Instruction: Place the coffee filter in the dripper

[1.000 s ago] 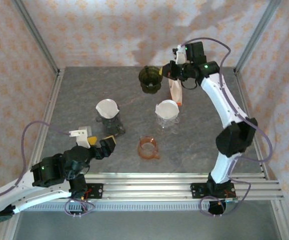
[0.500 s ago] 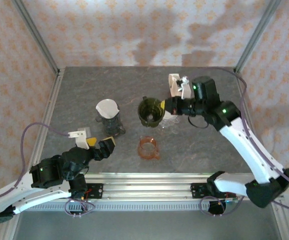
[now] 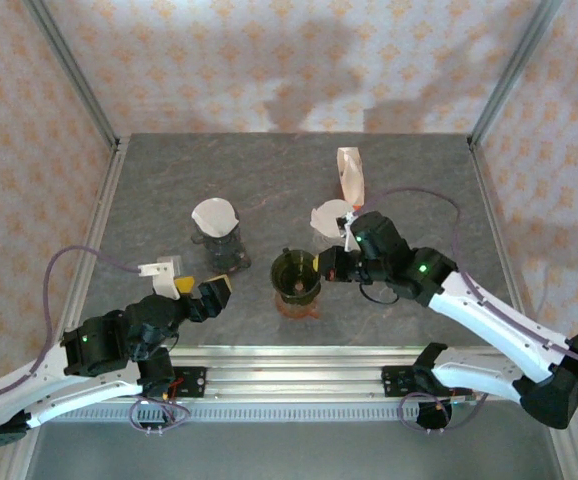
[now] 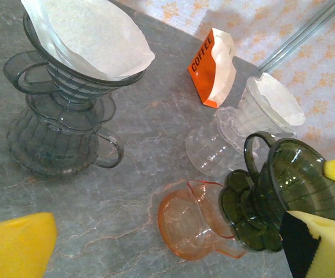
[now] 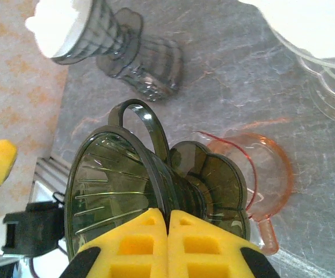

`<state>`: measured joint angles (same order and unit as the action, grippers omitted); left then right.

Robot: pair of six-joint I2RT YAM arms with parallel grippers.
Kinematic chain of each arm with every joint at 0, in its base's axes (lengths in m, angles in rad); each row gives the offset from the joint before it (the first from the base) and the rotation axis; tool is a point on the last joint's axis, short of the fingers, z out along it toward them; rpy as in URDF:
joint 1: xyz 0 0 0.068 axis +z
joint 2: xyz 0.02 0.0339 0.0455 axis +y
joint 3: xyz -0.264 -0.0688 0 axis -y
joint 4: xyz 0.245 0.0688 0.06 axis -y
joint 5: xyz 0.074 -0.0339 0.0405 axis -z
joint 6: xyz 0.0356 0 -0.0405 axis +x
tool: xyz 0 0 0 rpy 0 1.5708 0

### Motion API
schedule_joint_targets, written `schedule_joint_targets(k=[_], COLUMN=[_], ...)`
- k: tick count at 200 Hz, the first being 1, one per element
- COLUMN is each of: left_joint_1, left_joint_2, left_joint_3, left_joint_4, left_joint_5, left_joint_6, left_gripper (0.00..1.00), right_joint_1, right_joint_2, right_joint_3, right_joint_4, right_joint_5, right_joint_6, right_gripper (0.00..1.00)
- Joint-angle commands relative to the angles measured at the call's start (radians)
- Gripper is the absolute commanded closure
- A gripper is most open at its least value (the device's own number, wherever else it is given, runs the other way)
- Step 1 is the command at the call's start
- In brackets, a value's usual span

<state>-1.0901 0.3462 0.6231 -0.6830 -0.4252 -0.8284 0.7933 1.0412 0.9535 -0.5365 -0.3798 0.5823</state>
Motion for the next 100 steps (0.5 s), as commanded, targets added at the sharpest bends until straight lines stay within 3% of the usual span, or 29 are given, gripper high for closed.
schedule_joint_targets(k=[1, 100], left_joint_1=[0.007, 0.006], left_joint_2=[-0.019, -0.024], left_joint_3=[-0.014, -0.019], left_joint_4=[0.002, -0.003], left_joint_5=[-0.005, -0.013], left_joint_6=[-0.012, -0.012], left_gripper=[0.01, 0.01], right_joint_1=[0.004, 0.006], right_joint_2=[0.003, 0.036], right_joint_3=[-0.012, -0.099], right_joint_4=[0.116, 0.186], right_joint_5=[0.058, 0.080], right_joint_6=[0.049, 0.094], right_gripper=[1.00, 1.00])
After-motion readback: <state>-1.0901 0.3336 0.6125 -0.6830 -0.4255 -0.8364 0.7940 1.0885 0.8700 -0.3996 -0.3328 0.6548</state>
